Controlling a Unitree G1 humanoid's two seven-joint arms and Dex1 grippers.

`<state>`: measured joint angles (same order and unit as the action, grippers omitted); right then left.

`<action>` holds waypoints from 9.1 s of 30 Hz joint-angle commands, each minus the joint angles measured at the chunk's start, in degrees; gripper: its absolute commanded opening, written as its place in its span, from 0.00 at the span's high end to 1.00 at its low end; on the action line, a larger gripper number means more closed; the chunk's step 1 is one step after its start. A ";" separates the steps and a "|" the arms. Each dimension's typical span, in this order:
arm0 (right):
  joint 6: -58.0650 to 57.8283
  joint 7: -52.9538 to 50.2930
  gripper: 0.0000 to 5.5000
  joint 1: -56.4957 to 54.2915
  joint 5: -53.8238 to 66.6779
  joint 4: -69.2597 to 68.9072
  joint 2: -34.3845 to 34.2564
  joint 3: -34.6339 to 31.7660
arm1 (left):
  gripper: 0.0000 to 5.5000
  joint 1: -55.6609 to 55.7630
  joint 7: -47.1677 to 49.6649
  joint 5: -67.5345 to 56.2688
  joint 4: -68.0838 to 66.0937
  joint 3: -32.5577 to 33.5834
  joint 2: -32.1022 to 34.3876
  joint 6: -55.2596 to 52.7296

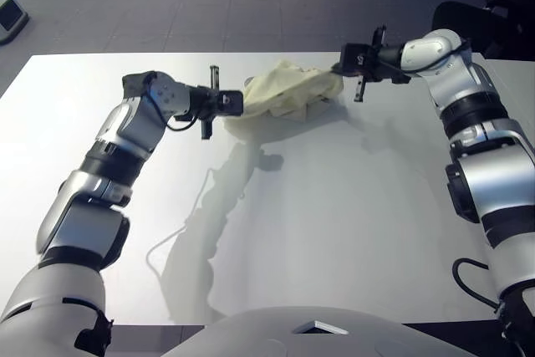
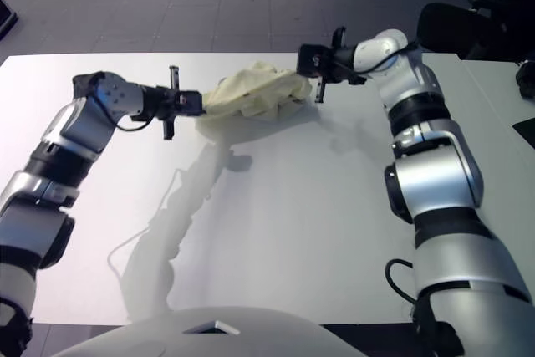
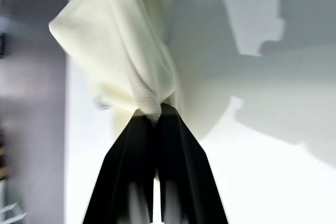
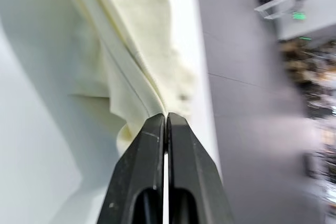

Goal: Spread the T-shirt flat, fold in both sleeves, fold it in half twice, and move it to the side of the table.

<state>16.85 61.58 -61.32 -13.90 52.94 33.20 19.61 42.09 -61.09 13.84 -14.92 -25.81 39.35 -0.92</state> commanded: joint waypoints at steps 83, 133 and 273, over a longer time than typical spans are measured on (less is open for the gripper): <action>-55.88 8.87 0.99 38.97 28.08 -40.53 15.65 -7.26 | 1.00 -37.13 10.61 -31.33 22.58 20.83 2.32 -42.34; -57.39 -15.46 0.47 30.84 28.87 -39.90 8.65 -19.96 | 0.51 -25.24 29.42 -40.48 31.36 32.46 0.54 -49.79; -68.89 -93.97 1.00 64.99 115.69 -81.68 7.27 -30.73 | 0.02 -37.32 59.19 -33.65 71.68 55.82 -39.36 -81.62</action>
<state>-52.81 -30.86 5.17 100.32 -26.86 39.72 -12.99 5.28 -1.94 -20.30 56.53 30.35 0.24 -82.46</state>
